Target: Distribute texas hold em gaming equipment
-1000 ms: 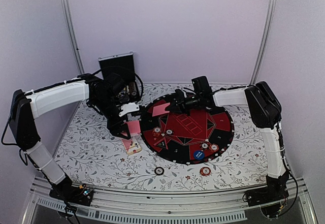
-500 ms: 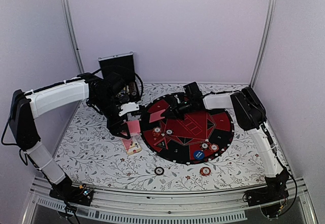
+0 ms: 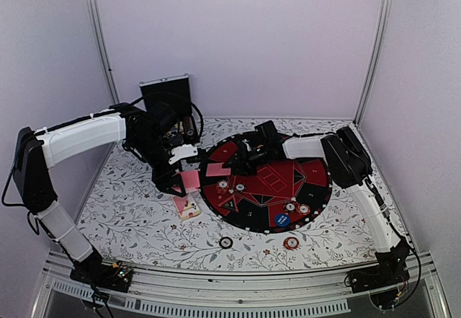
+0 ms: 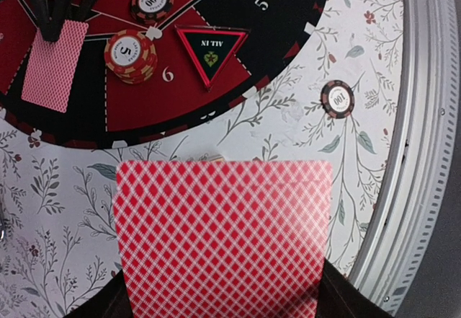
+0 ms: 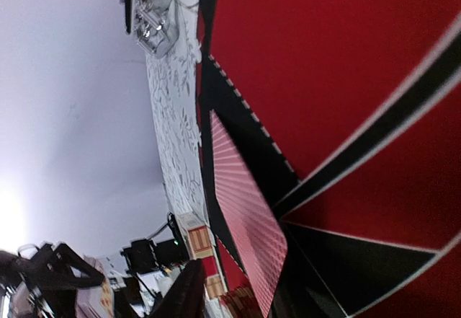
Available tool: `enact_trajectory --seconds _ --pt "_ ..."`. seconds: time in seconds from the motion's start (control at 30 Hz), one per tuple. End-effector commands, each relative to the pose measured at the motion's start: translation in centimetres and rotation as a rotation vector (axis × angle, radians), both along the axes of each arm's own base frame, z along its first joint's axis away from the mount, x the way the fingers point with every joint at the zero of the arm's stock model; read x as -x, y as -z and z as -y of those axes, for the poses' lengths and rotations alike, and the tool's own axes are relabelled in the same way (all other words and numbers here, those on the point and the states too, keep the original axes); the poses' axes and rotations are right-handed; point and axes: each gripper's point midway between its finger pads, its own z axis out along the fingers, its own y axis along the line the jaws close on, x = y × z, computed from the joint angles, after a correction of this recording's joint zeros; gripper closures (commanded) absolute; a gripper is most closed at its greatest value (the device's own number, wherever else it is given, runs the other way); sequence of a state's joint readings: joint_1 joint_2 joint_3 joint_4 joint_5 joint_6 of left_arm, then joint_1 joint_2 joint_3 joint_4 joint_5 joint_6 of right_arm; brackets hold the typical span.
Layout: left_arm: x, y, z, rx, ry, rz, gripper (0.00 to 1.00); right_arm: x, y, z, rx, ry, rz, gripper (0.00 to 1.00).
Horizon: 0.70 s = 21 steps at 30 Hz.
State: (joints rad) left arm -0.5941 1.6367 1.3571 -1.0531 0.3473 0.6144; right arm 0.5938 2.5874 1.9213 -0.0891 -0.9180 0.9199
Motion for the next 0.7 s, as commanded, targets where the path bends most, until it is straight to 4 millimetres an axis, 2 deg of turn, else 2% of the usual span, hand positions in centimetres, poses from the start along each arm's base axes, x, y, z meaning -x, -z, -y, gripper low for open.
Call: enact_trajectory --seconds 0.0,0.13,0.37,0.5,0.6,0.67 --pt "-0.4 -1.0 0.3 0.035 -0.013 0.007 0.61 0.2 1.2 0.7 0.098 0.021 0.016 0.54" --pt "-0.4 -1.0 0.3 0.037 -0.012 0.006 0.61 -0.3 -0.1 2.4 0.152 0.041 0.074 0.41" --pt "-0.3 -1.0 0.4 0.039 -0.012 0.003 0.61 -1.1 -3.1 5.4 0.256 0.076 0.168 0.32" --pt "-0.4 -0.9 0.4 0.036 -0.012 0.004 0.62 -0.7 -4.5 6.3 0.256 0.08 0.202 0.27" --pt "-0.5 -0.8 0.4 0.033 -0.014 0.004 0.62 0.0 -7.3 6.2 0.187 0.092 0.237 0.23" --pt "-0.6 -0.8 0.4 0.031 -0.017 0.008 0.62 1.3 -8.9 6.2 0.125 0.091 0.246 0.19"
